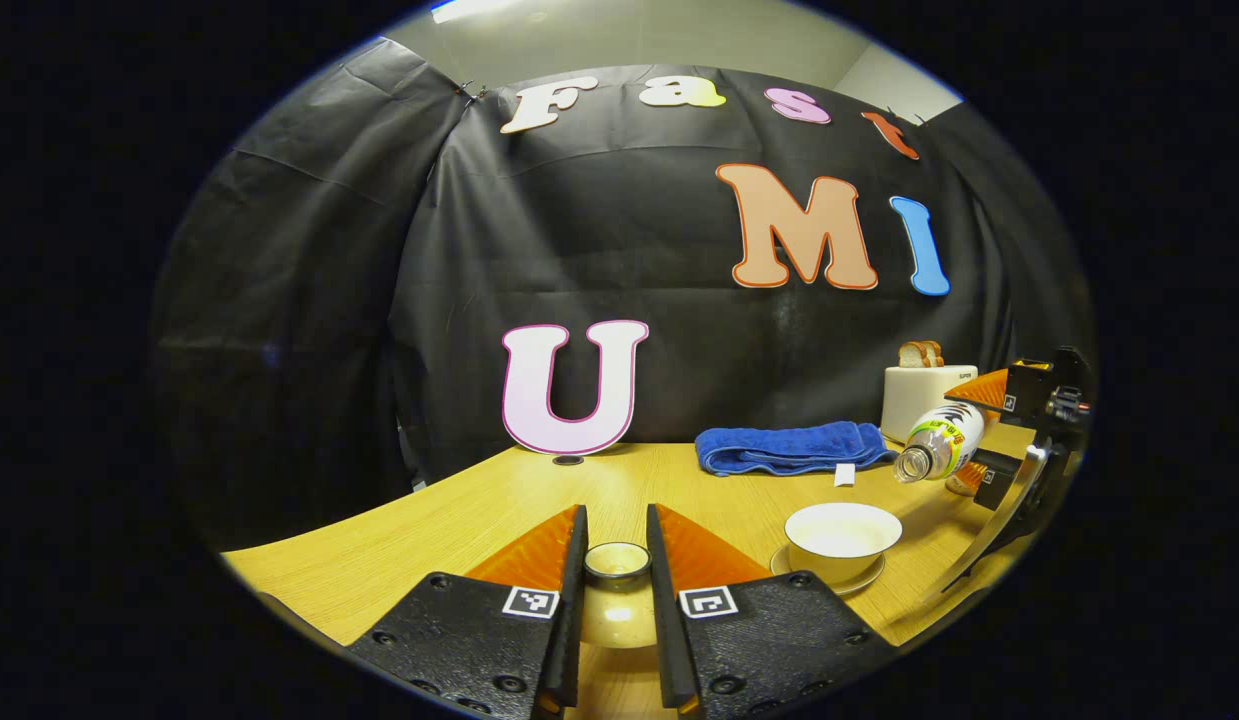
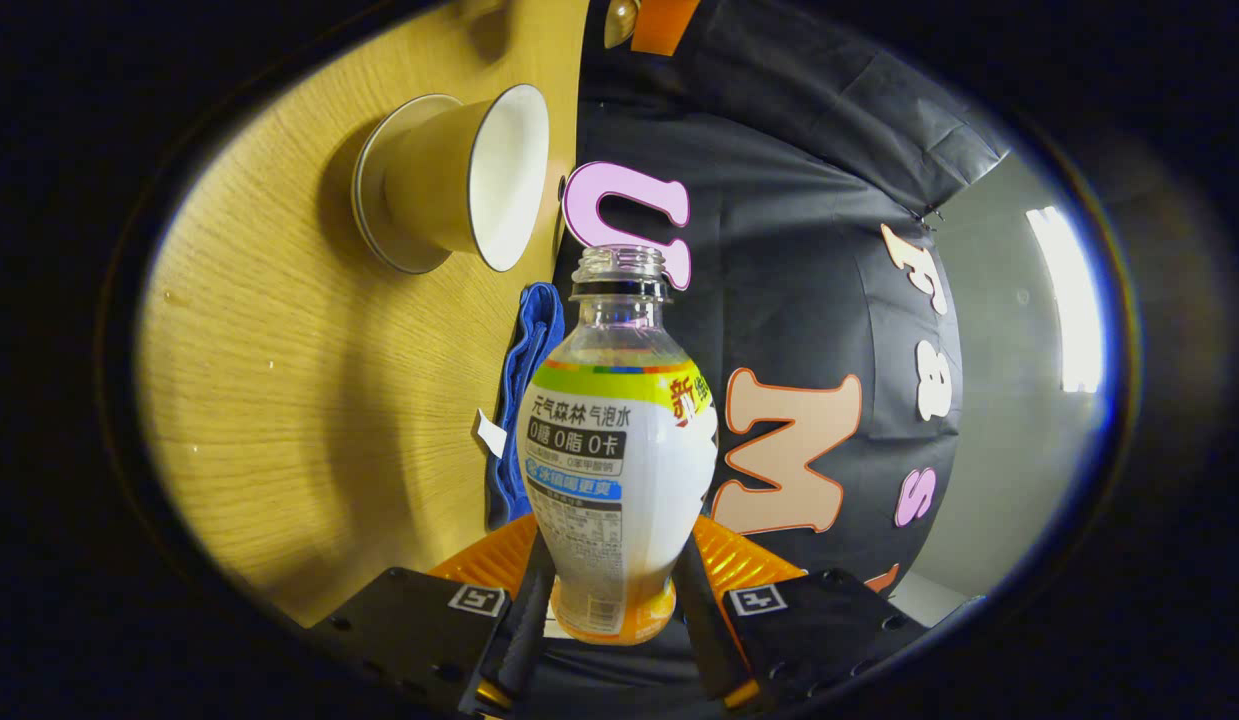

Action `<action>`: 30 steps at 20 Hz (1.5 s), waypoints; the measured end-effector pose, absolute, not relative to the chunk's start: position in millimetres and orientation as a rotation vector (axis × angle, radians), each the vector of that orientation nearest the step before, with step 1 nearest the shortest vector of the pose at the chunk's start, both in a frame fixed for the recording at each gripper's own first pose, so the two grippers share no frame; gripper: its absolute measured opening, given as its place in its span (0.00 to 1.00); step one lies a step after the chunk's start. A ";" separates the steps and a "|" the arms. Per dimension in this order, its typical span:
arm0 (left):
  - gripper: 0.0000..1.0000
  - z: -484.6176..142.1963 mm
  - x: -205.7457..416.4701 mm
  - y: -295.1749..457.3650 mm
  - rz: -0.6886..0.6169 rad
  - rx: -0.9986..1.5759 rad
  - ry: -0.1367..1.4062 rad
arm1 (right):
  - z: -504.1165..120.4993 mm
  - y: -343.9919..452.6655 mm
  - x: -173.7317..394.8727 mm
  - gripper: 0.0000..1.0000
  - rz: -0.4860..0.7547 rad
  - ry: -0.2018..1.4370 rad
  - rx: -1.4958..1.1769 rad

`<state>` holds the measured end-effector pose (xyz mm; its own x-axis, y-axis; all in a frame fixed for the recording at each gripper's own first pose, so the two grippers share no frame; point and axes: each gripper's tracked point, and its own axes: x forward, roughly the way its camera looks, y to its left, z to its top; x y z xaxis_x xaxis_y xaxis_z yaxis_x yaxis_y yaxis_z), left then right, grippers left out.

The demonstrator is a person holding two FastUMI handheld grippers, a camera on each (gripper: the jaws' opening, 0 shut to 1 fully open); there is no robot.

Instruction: Open the teacup lid with one hand, grasp the water bottle and pour water into the teacup with the other hand; after pouring, place the water bottle on the coaster and then close the teacup lid.

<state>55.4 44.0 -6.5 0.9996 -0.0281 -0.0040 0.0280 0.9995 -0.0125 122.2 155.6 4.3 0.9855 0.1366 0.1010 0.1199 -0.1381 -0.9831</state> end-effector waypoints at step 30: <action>0.29 -6.7 55.5 43.9 -0.028 -0.015 0.006 | 11.2 175.4 109.9 0.65 -0.013 -0.392 -1.987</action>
<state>55.5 43.9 -6.7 0.9996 -0.0281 -0.0058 0.0280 0.9995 -0.0155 109.9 175.4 11.2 0.9460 0.2677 0.1829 0.2790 -0.3852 -0.8797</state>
